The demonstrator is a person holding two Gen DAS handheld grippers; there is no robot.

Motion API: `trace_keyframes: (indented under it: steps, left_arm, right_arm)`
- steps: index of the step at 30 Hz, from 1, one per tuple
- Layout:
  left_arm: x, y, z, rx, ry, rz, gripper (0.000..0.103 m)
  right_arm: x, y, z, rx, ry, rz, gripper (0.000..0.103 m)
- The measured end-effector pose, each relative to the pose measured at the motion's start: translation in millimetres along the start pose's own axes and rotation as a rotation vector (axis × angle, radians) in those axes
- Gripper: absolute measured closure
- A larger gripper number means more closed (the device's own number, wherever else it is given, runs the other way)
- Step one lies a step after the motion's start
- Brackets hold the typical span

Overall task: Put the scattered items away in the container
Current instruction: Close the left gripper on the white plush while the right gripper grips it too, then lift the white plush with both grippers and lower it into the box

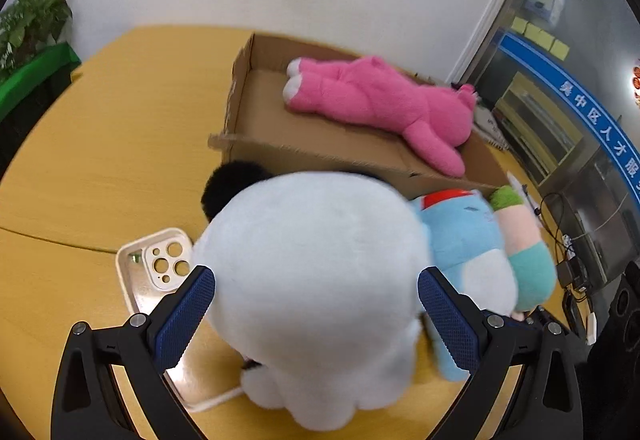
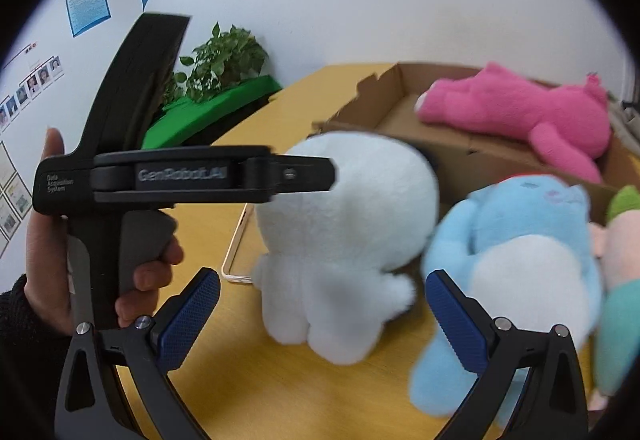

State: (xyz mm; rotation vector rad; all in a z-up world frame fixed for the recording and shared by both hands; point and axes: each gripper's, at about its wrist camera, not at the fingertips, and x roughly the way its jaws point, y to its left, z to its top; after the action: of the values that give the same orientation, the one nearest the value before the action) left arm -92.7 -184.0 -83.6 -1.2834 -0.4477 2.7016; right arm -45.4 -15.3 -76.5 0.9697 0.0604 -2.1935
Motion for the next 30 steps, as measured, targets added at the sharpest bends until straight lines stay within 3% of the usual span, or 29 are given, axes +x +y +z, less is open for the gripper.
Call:
trace_keyframes:
  steps: [5, 7, 9, 14, 21, 26, 30]
  left_arm:
    - [15, 13, 4, 0.002, 0.024, -0.084, 0.000]
    - [16, 11, 3, 0.021, 0.040, -0.098, 0.004]
    - [13, 10, 2, 0.027, 0.044, -0.108, 0.008]
    - [4, 9, -4, 0.012, 0.038, -0.156, 0.019]
    - [-24, -14, -13, 0.045, -0.007, -0.160, 0.022]
    - [-69, -50, -3, 0.118, -0.118, -0.158, 0.022]
    - [-104, -79, 26, 0.196, -0.220, -0.175, 0.022]
  right_arm:
    - [51, -5, 0, 0.063, 0.061, -0.037, 0.004]
    - [65, -5, -2, 0.058, 0.088, -0.055, 0.027]
    - [69, -2, -5, 0.051, 0.092, -0.062, 0.028]
    - [66, -6, -10, 0.081, 0.075, -0.035, 0.040]
    - [34, -3, -14, 0.087, -0.003, -0.004, 0.049]
    - [-10, 5, 2, 0.047, -0.120, 0.002, 0.050]
    - [-47, 6, 33, 0.020, -0.234, -0.007, 0.050]
